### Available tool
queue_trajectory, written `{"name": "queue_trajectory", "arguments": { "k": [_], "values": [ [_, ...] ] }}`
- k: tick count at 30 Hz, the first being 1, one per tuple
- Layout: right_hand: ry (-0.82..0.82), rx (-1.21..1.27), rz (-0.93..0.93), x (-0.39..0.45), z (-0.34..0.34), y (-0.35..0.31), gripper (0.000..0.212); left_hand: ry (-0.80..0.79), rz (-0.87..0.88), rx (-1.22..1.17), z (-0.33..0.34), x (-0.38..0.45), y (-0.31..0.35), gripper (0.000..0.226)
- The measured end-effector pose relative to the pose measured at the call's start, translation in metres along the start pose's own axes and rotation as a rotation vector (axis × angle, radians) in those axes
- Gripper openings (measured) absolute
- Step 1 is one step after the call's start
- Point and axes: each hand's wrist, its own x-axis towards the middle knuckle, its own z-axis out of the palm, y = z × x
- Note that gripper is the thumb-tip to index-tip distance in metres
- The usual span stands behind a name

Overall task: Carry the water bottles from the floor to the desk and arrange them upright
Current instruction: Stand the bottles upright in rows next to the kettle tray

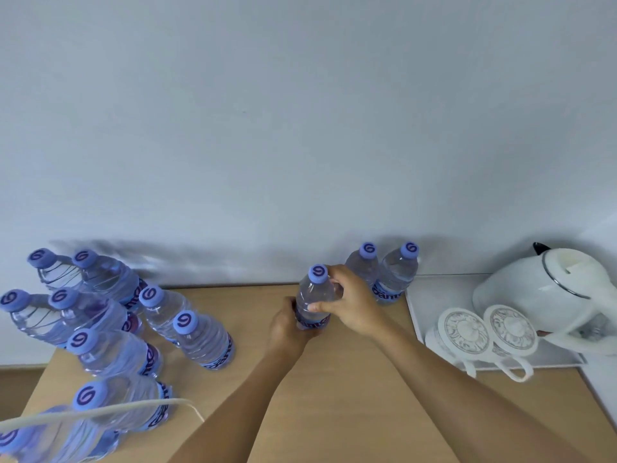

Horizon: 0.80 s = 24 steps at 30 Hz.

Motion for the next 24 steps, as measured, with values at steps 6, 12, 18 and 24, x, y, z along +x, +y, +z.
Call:
{"name": "queue_trajectory", "arguments": {
  "k": [6, 12, 18, 24],
  "values": [
    [0.043, 0.026, -0.007, 0.009, 0.008, 0.01, 0.056, -0.034, -0.037, 0.039, 0.002, 0.021, 0.0, 0.058],
    [0.108, 0.003, 0.023, 0.021, 0.012, 0.008, 0.06, -0.07, 0.011, 0.065, 0.003, 0.041, -0.001, 0.051],
    [0.197, -0.107, 0.084, 0.031, 0.018, 0.003, 0.056, -0.09, 0.077, 0.06, 0.008, 0.058, 0.001, 0.045],
    [0.296, -0.211, 0.083, 0.033, 0.021, -0.001, 0.06, -0.075, 0.106, 0.057, 0.012, 0.063, 0.002, 0.046]
  ]
}}
